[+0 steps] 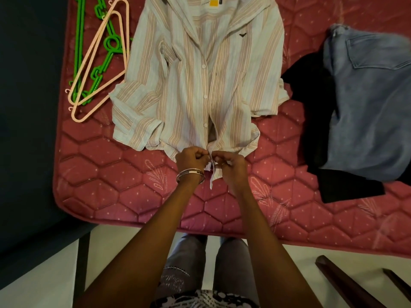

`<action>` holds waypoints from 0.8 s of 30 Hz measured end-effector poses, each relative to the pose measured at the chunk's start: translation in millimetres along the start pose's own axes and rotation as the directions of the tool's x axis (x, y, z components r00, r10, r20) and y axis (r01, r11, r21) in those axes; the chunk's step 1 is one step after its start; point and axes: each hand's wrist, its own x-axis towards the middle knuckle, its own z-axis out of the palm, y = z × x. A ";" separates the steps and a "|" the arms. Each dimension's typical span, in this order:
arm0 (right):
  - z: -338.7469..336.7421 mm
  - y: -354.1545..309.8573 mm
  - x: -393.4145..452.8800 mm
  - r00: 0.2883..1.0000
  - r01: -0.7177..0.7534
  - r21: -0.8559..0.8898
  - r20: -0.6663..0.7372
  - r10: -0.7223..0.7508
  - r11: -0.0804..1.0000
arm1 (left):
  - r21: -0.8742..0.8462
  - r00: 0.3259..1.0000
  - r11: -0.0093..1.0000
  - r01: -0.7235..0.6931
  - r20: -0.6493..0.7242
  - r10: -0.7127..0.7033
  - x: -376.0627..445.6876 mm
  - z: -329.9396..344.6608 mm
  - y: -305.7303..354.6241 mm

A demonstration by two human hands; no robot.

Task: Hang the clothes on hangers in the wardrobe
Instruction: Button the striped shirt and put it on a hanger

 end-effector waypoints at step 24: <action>18.8 -9.8 5.5 0.987 -0.058 0.068 -0.143 0.067 0.996 | -0.064 1.000 0.998 0.015 0.004 -0.015 10.4 -11.0 15.2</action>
